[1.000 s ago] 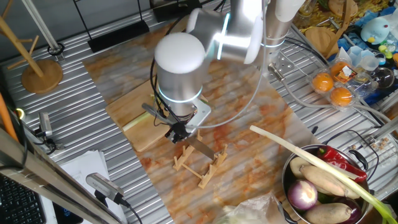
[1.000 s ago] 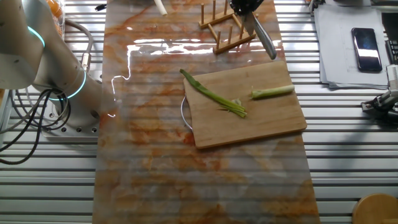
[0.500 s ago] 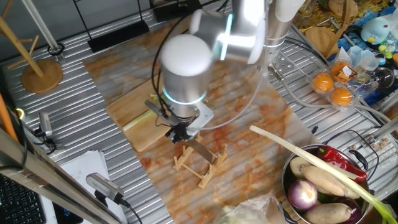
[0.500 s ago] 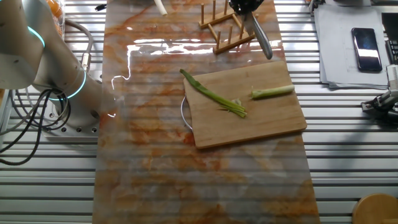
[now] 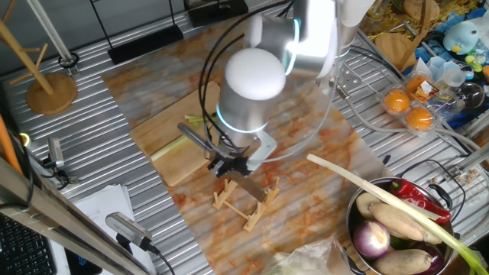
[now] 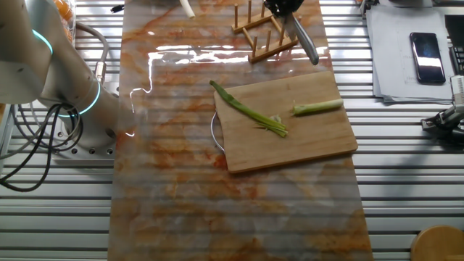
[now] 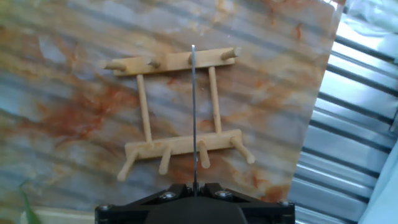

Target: Chop the scallions

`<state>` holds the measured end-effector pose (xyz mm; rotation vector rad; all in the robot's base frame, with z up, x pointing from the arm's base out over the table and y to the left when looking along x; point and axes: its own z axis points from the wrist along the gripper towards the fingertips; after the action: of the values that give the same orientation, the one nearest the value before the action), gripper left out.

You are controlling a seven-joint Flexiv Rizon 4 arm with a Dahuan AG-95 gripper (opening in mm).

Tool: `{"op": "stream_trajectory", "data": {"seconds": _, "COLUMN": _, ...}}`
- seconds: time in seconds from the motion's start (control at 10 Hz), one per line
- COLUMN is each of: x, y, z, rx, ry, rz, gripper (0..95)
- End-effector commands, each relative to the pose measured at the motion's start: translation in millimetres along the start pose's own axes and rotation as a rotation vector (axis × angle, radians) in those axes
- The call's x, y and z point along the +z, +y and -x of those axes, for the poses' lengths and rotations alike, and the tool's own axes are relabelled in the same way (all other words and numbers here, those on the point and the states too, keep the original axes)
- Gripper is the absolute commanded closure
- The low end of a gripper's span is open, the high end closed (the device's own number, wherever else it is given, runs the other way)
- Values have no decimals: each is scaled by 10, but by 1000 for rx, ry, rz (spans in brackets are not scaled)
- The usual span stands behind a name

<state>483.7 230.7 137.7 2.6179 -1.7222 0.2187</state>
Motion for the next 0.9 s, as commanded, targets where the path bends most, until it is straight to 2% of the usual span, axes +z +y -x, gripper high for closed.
{"op": "stream_trajectory", "data": {"seconds": 0.1, "x": -42, "y": 20, "z": 113, "rx": -67, "ry": -120, "rz": 37, "gripper": 950}}
{"op": "stream_trajectory", "data": {"seconds": 0.3, "x": 0, "y": 52, "z": 126, "rx": -63, "ry": -117, "rz": 40, "gripper": 950}}
{"op": "stream_trajectory", "data": {"seconds": 0.5, "x": 89, "y": 69, "z": 235, "rx": -16, "ry": -112, "rz": 61, "gripper": 950}}
{"op": "stream_trajectory", "data": {"seconds": 0.7, "x": 148, "y": 95, "z": 297, "rx": -15, "ry": -102, "rz": 68, "gripper": 950}}
{"op": "stream_trajectory", "data": {"seconds": 0.9, "x": 204, "y": 170, "z": 272, "rx": -10, "ry": -102, "rz": 64, "gripper": 950}}
